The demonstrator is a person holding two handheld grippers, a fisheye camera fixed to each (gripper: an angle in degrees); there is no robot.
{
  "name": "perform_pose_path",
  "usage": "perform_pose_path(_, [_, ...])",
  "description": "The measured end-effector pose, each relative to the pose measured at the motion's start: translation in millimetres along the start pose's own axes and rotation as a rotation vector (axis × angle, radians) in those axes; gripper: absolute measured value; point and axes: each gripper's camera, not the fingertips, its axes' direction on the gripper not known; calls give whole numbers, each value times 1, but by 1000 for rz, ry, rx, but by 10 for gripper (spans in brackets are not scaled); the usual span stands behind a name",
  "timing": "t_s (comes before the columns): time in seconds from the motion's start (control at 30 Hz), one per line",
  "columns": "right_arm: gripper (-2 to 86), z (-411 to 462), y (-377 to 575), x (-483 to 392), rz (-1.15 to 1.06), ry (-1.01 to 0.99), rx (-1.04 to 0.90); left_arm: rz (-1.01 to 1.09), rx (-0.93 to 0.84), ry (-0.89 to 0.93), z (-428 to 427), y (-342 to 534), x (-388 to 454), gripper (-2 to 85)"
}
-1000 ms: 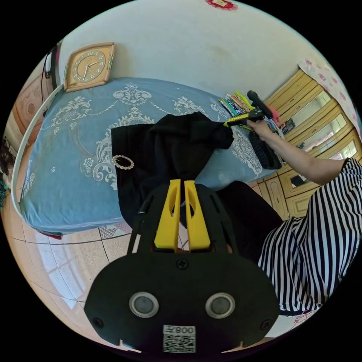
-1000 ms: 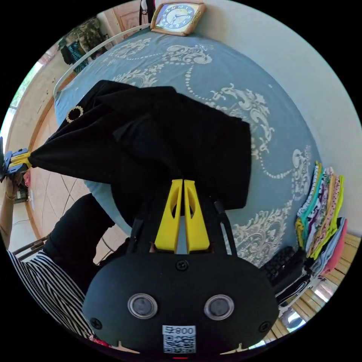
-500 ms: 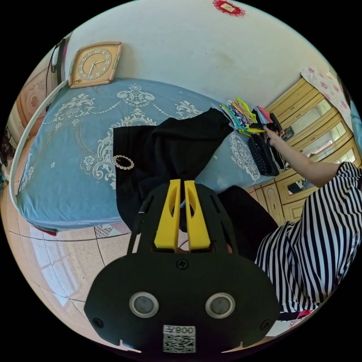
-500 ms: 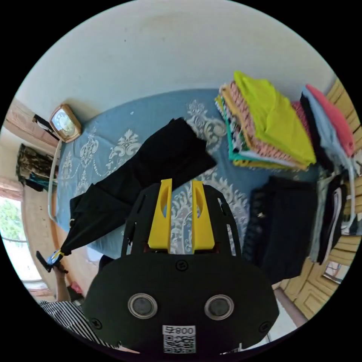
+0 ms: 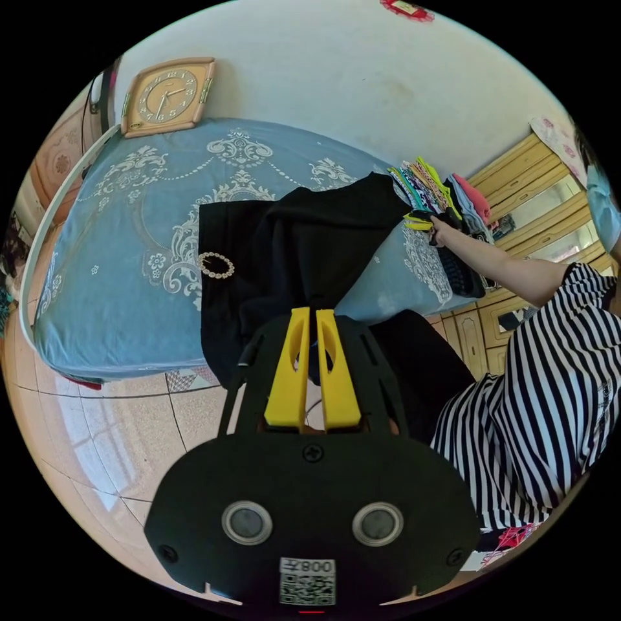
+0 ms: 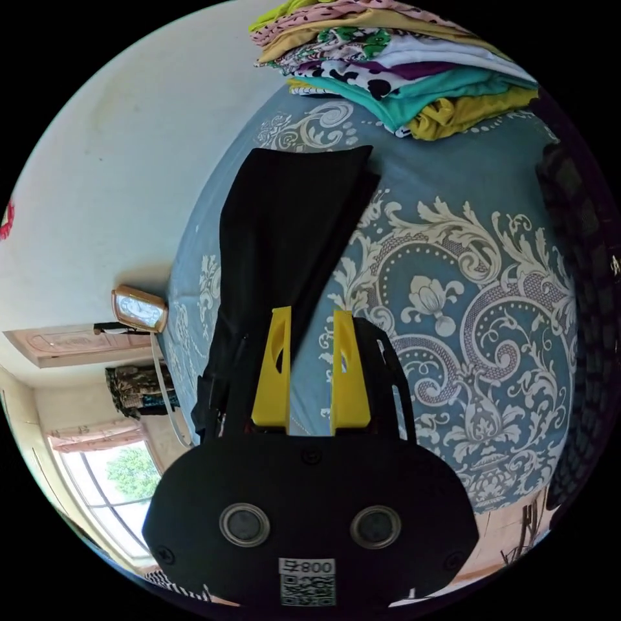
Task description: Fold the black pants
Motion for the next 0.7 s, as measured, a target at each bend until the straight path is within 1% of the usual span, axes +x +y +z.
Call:
perform_pose_path(0.1, [49,5,-12,16,29,73,3,-18,-4,4,-5,-3,-2,18])
perform_pose_path(0.17, [35,5,-16,28,34,67,8,-23,-4,8,-8,-6,-3,19])
perform_pose_path(0.3, [59,1,-20,56,47,-52,30,-35,-15,14,-14,-11,-5,18])
perform_pose_path(0.4, [68,0,-23,70,40,-81,41,-39,-10,15,-20,-14,-5,17])
perform_pose_path(0.53, [64,-1,-25,94,66,-227,56,-46,-10,15,-27,-15,-5,17])
perform_pose_path(0.6, [63,2,-27,101,59,-174,36,-57,-11,19,-30,-15,-5,17])
perform_pose_path(0.7, [65,1,-27,117,86,-217,49,-64,-12,25,-36,-16,-5,17])
